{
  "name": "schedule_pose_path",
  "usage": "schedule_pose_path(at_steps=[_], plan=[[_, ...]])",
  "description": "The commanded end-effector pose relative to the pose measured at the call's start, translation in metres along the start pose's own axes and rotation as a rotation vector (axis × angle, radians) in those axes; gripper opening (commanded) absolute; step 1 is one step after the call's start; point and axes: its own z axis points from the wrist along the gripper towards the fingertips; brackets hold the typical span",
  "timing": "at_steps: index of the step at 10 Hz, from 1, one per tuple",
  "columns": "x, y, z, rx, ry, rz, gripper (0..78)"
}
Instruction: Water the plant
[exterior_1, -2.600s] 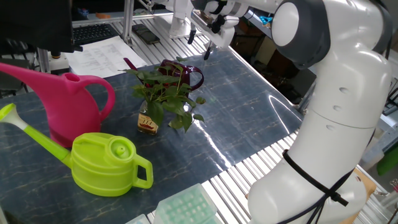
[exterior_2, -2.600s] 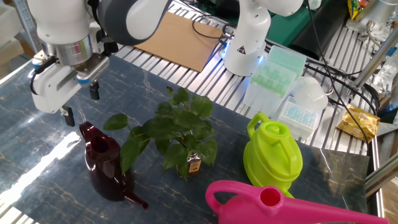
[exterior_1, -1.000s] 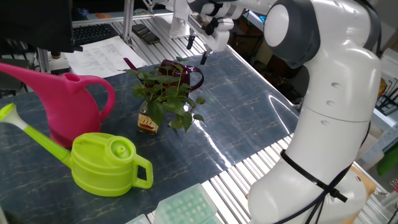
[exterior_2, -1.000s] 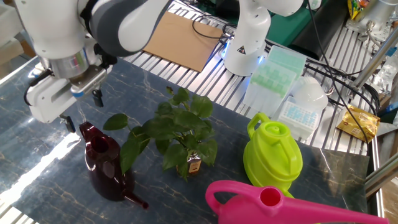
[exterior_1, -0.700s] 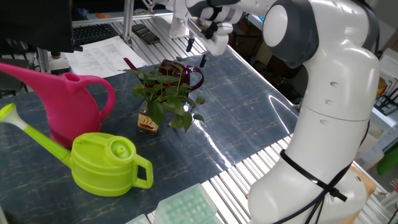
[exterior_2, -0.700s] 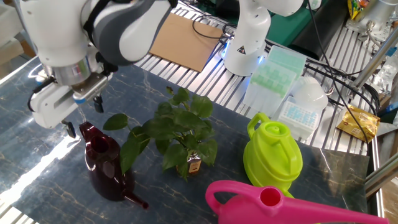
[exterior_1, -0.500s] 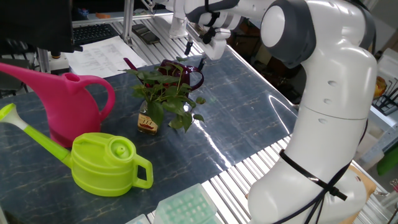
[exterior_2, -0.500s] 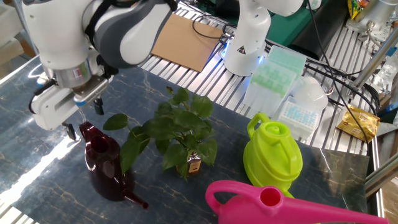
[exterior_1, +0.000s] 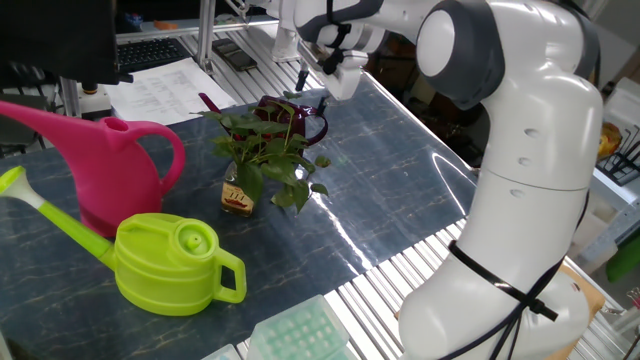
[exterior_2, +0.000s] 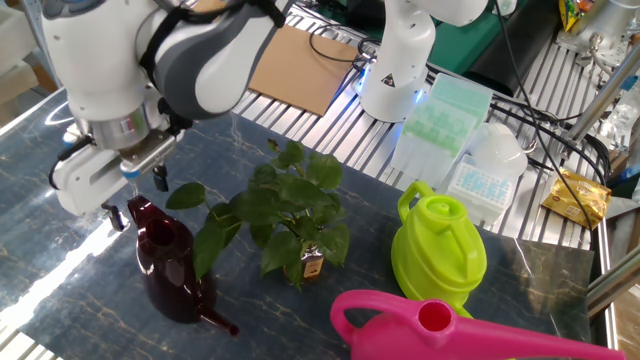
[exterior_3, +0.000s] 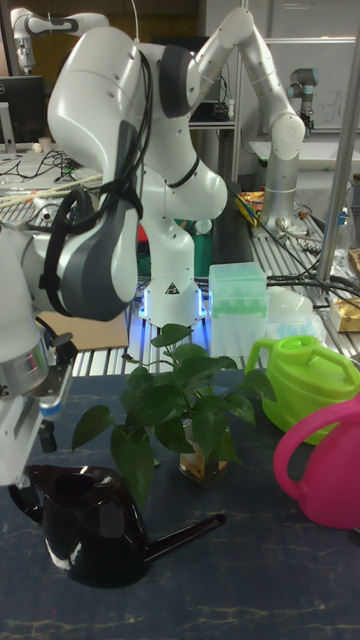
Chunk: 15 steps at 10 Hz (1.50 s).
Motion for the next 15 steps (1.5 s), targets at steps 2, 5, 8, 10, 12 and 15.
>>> schedule_pose_path(at_steps=[2,5,8,10,12,15], plan=[[-0.007,0.002,0.011,-0.014,-0.008,0.001,77.4],[-0.009,0.002,0.016,-0.023,-0.011,0.038,77.4],[-0.009,-0.001,0.025,-0.021,-0.024,0.042,77.4],[-0.010,-0.008,0.026,-0.018,-0.021,0.037,77.4],[-0.010,-0.010,0.026,-0.016,-0.020,0.036,77.4],[-0.010,-0.011,0.027,-0.013,-0.022,0.026,77.4]])
